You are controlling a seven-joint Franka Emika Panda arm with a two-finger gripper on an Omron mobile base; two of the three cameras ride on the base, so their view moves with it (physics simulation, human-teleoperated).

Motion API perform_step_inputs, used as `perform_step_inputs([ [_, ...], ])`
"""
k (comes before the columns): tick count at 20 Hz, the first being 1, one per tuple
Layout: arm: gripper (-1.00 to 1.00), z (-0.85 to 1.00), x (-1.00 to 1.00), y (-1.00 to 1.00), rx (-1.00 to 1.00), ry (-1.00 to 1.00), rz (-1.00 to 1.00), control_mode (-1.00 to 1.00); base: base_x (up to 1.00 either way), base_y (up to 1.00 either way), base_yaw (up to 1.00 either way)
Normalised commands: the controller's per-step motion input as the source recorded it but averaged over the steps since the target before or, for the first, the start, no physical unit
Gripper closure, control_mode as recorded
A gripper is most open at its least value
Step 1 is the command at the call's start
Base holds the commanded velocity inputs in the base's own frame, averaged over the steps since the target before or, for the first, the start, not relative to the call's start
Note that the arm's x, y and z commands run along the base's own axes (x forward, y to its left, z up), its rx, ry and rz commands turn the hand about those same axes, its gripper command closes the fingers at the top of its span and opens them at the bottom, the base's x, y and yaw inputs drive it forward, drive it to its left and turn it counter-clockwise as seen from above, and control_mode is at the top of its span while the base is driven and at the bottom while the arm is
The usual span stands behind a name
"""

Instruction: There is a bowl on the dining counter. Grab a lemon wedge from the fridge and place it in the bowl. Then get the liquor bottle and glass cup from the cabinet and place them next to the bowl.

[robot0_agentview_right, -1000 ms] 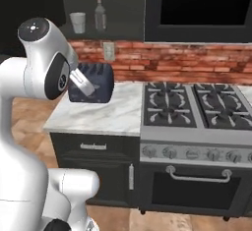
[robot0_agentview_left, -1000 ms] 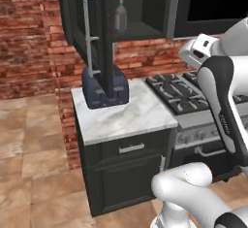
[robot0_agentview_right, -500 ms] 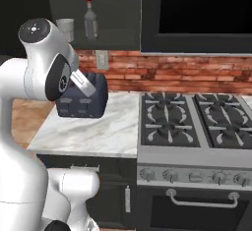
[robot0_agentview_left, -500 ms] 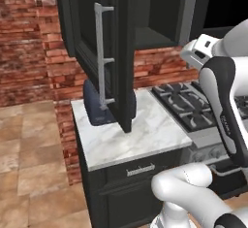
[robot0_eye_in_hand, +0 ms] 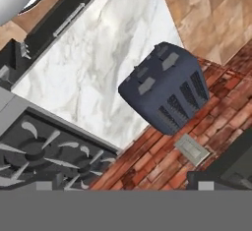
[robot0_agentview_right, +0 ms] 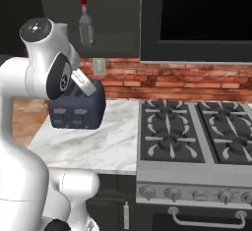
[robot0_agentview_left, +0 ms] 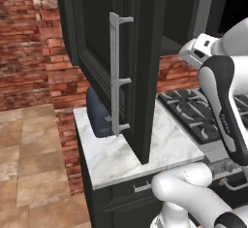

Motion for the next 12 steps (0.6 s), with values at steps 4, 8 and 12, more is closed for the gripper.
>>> perform_step_inputs([
  [4,-1.00,0.16,0.42,0.06,0.05,0.00,0.09,-1.00,0.00,0.00,0.00],
  [8,-1.00,0.39,0.69,0.35,-0.03,0.00,0.26,-1.00,0.00,0.00,0.00],
  [12,-1.00,0.44,0.74,0.57,-0.11,-0.09,0.29,-1.00,0.00,0.00,0.00],
])
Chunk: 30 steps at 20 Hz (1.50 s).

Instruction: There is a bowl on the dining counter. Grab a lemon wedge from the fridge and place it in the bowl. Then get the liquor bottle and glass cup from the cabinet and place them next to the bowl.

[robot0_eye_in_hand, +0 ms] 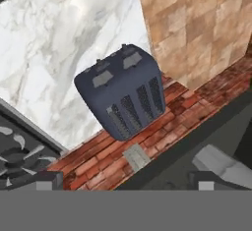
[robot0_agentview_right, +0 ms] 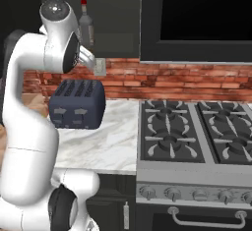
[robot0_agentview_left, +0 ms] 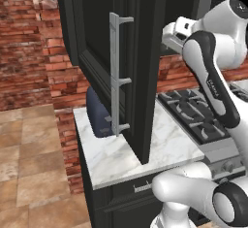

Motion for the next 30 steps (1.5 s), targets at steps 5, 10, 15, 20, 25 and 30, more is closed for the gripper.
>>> perform_step_inputs([
  [5,-1.00,0.36,0.79,0.49,-0.14,-0.24,0.21,-1.00,0.00,0.00,0.00],
  [10,-1.00,0.09,0.64,0.33,-0.10,-0.35,0.15,-1.00,0.00,0.00,0.00],
  [15,-1.00,0.12,0.52,0.00,-0.10,-0.26,0.03,-1.00,0.00,0.00,0.00],
  [20,-1.00,0.57,0.42,0.00,-0.16,0.07,0.00,-1.00,0.00,0.00,0.00],
  [25,-1.00,0.43,0.40,0.00,-0.14,0.15,0.00,-1.00,0.00,0.00,0.00],
  [30,-1.00,-0.11,0.36,0.00,-0.10,0.04,0.00,-1.00,0.00,0.00,0.00],
])
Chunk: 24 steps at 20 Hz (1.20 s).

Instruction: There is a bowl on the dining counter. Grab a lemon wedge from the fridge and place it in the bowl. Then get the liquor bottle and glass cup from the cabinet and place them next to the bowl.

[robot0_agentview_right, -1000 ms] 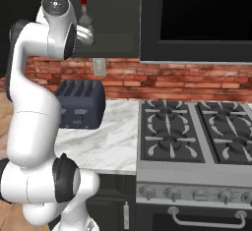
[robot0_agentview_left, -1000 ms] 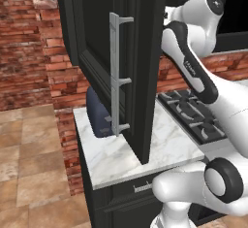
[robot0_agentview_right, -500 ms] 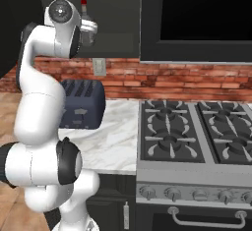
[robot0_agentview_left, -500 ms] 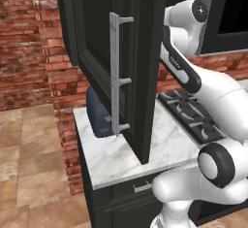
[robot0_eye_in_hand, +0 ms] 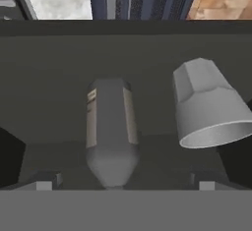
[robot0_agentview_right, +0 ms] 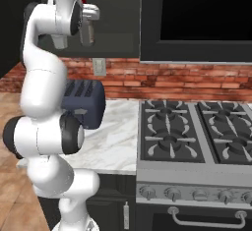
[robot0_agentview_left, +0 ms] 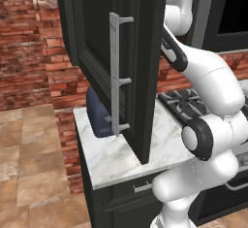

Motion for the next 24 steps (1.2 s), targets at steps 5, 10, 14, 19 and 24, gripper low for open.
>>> perform_step_inputs([
  [5,-1.00,-0.31,0.37,0.00,-0.05,0.00,0.00,-1.00,0.00,0.00,0.00],
  [10,-1.00,-0.23,0.38,0.00,-0.02,0.00,0.00,-1.00,0.00,0.00,0.00],
  [14,-1.00,-0.18,0.34,0.00,-0.01,0.00,0.00,-1.00,0.00,0.00,0.00],
  [19,-1.00,-0.12,0.23,0.00,0.00,0.00,0.00,-1.00,0.00,0.00,0.00],
  [24,-1.00,-0.05,0.15,0.01,0.00,0.00,0.00,-1.00,0.00,0.00,0.00],
])
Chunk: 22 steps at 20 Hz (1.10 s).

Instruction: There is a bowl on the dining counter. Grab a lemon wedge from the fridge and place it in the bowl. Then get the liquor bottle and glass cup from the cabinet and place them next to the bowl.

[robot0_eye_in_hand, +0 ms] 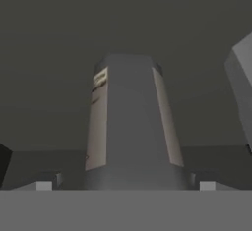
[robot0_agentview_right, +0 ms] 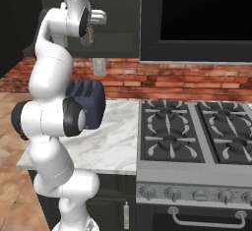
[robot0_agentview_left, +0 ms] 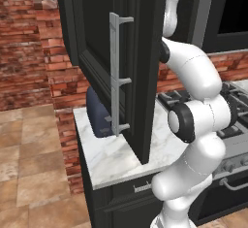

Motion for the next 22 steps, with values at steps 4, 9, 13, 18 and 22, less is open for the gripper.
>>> perform_step_inputs([
  [4,-1.00,-0.05,0.25,0.13,0.00,0.00,0.00,-1.00,0.00,0.00,0.00],
  [9,1.00,-0.02,0.14,0.06,0.00,0.00,0.00,-1.00,0.00,0.00,0.00],
  [13,1.00,0.00,0.01,0.00,0.00,0.00,0.00,-1.00,0.00,0.00,0.00],
  [18,1.00,-0.02,-0.16,-0.01,0.00,0.01,0.00,-1.00,0.00,0.00,0.00],
  [22,1.00,0.00,-0.71,-0.07,-0.01,-0.14,0.00,-1.00,0.00,0.00,0.00],
])
